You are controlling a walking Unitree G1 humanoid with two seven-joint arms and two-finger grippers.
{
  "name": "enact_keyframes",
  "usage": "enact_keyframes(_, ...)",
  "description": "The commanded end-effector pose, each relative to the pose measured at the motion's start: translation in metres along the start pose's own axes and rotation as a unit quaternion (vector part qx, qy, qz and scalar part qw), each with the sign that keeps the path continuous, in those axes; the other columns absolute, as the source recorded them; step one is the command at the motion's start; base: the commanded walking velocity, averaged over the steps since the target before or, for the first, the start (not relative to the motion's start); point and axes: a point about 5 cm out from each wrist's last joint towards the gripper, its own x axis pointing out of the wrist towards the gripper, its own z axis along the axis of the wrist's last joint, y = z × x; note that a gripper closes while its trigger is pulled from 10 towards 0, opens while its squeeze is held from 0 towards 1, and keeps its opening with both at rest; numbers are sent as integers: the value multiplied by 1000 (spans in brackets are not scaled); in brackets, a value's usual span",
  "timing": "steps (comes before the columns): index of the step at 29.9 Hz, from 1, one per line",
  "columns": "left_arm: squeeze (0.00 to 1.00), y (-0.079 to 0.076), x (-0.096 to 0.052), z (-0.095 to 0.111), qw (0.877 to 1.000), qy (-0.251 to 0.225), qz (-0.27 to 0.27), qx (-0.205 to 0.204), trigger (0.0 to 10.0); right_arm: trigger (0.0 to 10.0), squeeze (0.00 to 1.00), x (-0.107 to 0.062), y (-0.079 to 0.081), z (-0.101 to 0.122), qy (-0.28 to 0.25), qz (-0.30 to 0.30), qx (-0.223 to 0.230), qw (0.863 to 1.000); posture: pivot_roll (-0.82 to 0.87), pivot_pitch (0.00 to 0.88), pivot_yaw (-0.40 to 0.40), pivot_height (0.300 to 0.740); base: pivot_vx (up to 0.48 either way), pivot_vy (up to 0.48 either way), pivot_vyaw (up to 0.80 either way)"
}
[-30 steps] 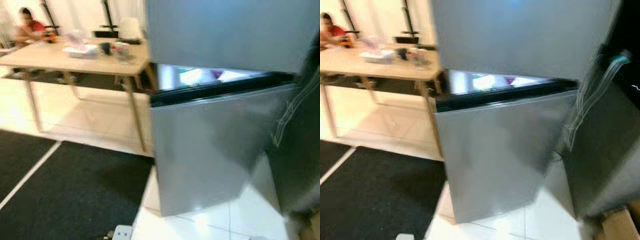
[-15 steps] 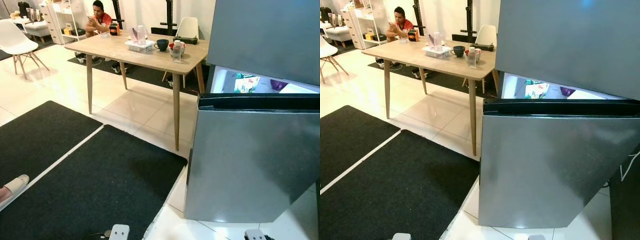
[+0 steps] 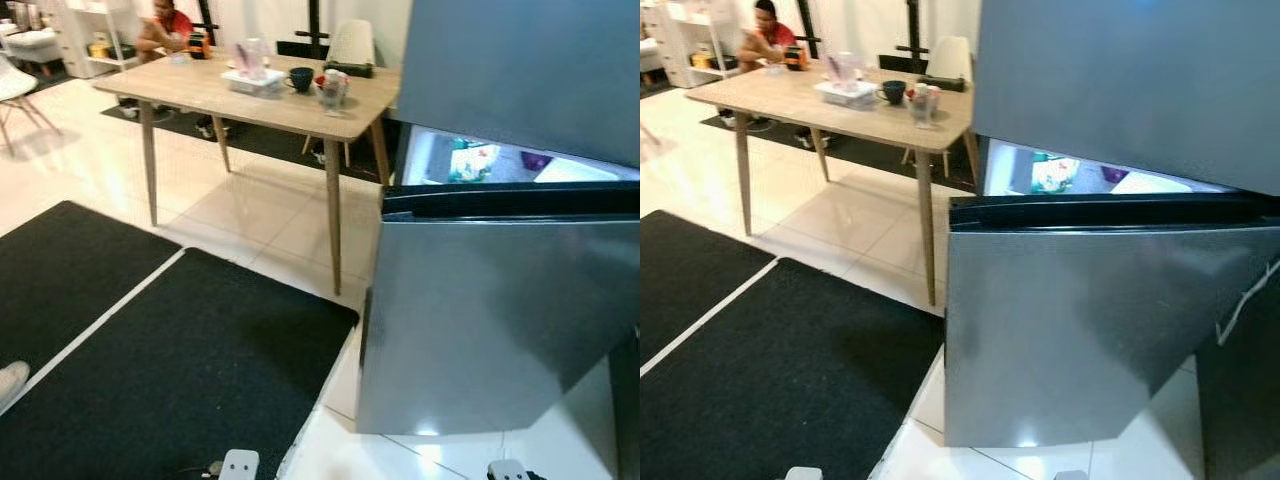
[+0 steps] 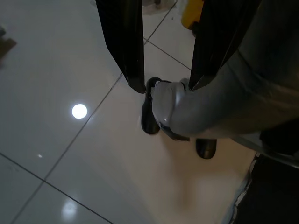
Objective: Restocking fridge
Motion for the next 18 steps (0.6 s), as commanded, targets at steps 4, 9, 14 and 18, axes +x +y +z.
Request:
enact_keyframes(4,0,-4,-2,-16,999,31,-9,1,10000,10000,0,3,5,9,-13,6,-8,1000,-87,0,-4,740,284,0,0)
enact_keyframes(9,0,-4,-2,-16,999,32,-10,2,10000,10000,0,3,4,9,-13,5,-8,1000,-87,0,-3,740,289,0,0)
enact_keyframes(14,0,-4,-2,-16,999,32,-10,3,10000,10000,0,3,3,7,-7,-1,-1,1000,-87,0,-3,740,287,0,-155)
enact_keyframes(18,0,-4,-2,-16,999,32,-11,4,10000,10000,0,3,3,7,-4,-3,0,1000,-87,0,-3,740,285,0,-775)
